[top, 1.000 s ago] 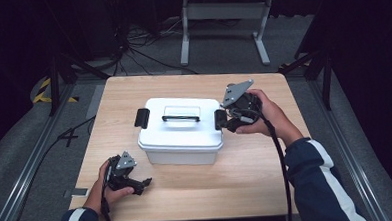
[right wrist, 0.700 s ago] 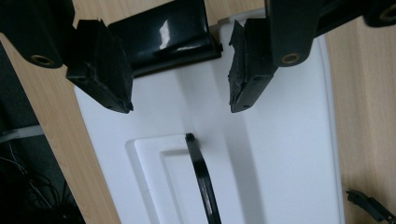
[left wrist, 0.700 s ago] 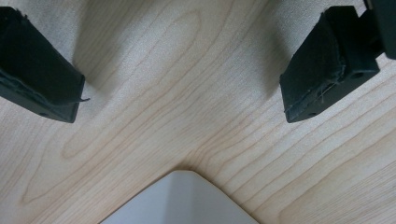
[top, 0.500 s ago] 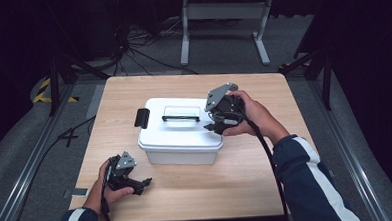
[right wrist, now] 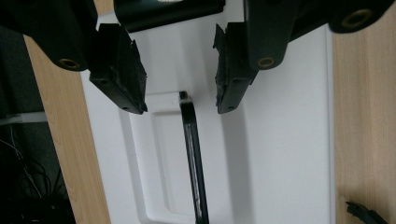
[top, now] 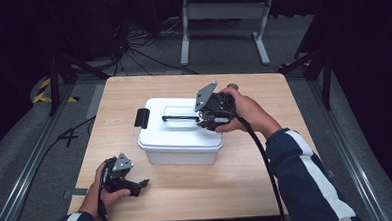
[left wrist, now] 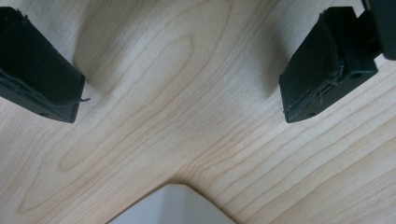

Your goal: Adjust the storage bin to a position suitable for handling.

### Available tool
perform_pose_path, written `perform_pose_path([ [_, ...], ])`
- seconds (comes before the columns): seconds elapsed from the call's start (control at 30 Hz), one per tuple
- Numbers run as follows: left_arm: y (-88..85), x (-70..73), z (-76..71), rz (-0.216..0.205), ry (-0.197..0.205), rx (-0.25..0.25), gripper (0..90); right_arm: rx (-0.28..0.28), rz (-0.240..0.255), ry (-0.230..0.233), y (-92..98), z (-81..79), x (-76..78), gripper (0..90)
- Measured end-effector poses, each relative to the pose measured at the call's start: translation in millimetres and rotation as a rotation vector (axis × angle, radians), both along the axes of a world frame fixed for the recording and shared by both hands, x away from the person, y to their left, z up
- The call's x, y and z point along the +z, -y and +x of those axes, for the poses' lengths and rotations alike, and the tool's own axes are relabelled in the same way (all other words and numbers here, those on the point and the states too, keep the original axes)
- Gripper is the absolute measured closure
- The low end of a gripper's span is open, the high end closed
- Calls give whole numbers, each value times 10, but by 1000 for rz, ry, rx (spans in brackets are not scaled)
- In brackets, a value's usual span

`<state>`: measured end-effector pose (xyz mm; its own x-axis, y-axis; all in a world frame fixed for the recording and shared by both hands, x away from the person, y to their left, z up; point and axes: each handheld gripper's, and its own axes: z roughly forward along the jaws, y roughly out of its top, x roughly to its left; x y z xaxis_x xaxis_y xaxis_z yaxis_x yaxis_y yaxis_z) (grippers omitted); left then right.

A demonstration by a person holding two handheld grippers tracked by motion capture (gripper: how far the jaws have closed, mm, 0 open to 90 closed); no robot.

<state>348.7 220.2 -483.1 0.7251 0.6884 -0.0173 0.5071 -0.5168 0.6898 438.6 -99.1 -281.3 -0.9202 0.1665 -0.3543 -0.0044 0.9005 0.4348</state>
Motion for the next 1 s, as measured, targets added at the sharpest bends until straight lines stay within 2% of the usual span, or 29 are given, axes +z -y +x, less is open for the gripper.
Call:
perform_pose_path([
  [0.03,-6,3,3,8,9,-2,7,2,-2,-4,-21,11,3,543],
  [0.17,-3,1,-2,2,4,3,7,21,-11,-8,-116,43,2,571],
  [0.33,-1,0,-11,-2,1,9,7,6,-65,-14,-256,85,-37,663],
  [0.6,-13,4,-25,4,-5,17,7,29,-105,-6,-396,93,-55,835],
  [0.73,-13,4,-25,4,-5,17,7,30,-119,-20,-419,103,-42,842],
  [0.87,-13,4,-25,4,-5,17,7,38,-130,-13,-428,102,-38,844],
  [1.0,-13,5,-24,4,-5,16,7,40,-108,-11,-411,104,-34,845],
])
